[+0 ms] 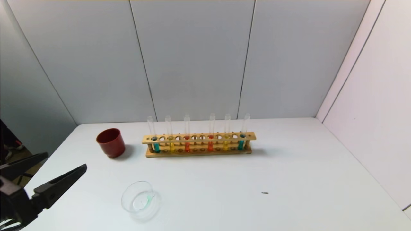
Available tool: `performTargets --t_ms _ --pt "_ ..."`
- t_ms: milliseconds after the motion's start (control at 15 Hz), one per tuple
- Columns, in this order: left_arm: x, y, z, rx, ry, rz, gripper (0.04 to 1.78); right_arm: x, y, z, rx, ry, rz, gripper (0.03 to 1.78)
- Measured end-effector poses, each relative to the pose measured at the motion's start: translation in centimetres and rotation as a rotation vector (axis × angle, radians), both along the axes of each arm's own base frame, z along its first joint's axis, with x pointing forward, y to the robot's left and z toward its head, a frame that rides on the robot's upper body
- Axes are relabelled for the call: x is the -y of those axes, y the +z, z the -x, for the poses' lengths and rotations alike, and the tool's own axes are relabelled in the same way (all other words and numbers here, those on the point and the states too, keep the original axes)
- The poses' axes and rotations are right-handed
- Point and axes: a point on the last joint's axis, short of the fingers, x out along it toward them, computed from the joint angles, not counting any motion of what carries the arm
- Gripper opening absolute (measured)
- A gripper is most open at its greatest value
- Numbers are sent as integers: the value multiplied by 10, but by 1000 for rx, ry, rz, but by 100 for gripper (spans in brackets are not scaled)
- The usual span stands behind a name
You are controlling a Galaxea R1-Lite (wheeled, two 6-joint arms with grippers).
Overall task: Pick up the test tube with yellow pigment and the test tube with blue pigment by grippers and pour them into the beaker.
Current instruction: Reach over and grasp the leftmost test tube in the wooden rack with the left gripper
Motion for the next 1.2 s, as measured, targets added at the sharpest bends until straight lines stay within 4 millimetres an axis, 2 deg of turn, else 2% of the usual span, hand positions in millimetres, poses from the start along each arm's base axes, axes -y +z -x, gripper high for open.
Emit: performTargets --t_ms 200,600,867,1200 --pt "1 -4 -39 -50 -84 24 175 0 0 0 0 0 0 174" --pt "-23 -26 -112 -101 -137 71 175 0 0 0 0 0 0 174" --pt "-35 -43 -142 -122 -228 106 175 0 0 0 0 0 0 174" --pt "-27 -59 -172 -132 -303 115 175 0 0 0 0 0 0 174"
